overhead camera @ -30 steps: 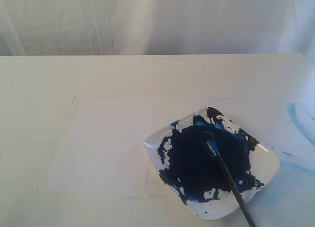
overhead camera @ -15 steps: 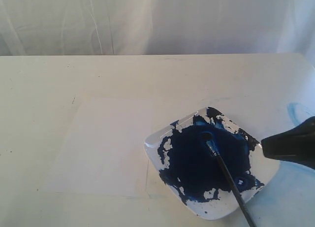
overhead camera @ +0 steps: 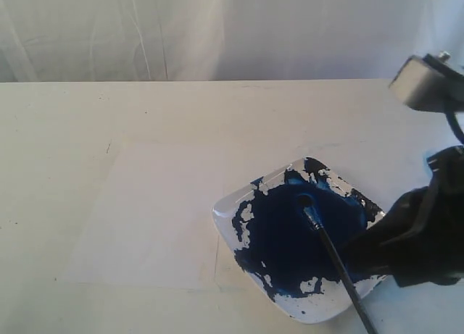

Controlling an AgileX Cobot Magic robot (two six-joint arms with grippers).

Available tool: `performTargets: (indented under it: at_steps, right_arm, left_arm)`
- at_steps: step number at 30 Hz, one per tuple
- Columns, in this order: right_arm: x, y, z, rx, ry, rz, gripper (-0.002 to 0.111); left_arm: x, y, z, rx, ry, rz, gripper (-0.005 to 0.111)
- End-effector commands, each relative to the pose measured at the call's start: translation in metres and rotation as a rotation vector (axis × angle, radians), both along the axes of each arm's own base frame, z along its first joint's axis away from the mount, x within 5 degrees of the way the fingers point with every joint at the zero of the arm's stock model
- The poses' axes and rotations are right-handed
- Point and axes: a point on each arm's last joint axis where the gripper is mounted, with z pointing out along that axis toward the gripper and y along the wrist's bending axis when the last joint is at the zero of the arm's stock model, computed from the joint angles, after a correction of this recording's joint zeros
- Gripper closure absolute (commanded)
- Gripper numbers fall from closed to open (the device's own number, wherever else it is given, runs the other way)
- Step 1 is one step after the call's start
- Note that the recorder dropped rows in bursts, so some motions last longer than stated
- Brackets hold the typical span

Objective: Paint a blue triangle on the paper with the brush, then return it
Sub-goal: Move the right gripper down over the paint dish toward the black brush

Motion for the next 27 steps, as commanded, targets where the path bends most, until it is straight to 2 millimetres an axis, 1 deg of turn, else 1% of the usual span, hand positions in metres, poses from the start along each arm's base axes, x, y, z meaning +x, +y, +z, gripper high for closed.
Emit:
performTargets:
  at_steps: [1, 3, 5, 7, 9, 10, 13, 18, 22, 27]
  right_arm:
    - [-0.009, 0.022, 0.015, -0.065, 0.013, 0.084, 0.108]
    - [-0.012, 0.034, 0.014, -0.109, 0.014, 0.119, 0.108]
    - [-0.015, 0.047, 0.008, -0.182, 0.02, 0.135, 0.108]
    - [-0.017, 0.059, -0.004, -0.286, -0.003, 0.155, 0.108]
    - [-0.015, 0.066, -0.017, -0.391, -0.054, 0.183, 0.108]
    - [-0.015, 0.07, -0.025, -0.424, -0.067, 0.215, 0.108]
    - [-0.012, 0.079, -0.046, -0.473, -0.054, 0.226, 0.108]
    - [-0.009, 0.084, -0.078, -0.573, 0.01, 0.242, 0.108]
    - [-0.006, 0.091, -0.099, -0.578, 0.011, 0.236, 0.108]
    - [-0.006, 0.089, -0.125, -0.673, 0.068, 0.244, 0.108]
  left_arm:
    - [0.0, 0.0, -0.002, -0.006, 0.003, -0.001, 0.107]
    - [0.0, 0.0, -0.002, -0.006, 0.003, -0.001, 0.107]
    - [0.0, 0.0, -0.002, -0.006, 0.003, -0.001, 0.107]
    - [0.0, 0.0, -0.002, -0.006, 0.003, -0.001, 0.107]
    - [0.0, 0.0, -0.002, -0.006, 0.003, -0.001, 0.107]
    - [0.0, 0.0, -0.002, -0.006, 0.003, -0.001, 0.107]
    - [0.0, 0.0, -0.002, -0.006, 0.003, -0.001, 0.107]
    - [0.0, 0.0, -0.002, -0.006, 0.003, -0.001, 0.107]
    - [0.0, 0.0, -0.002, -0.006, 0.003, -0.001, 0.107]
    - [0.0, 0.0, -0.002, -0.006, 0.003, -0.001, 0.107]
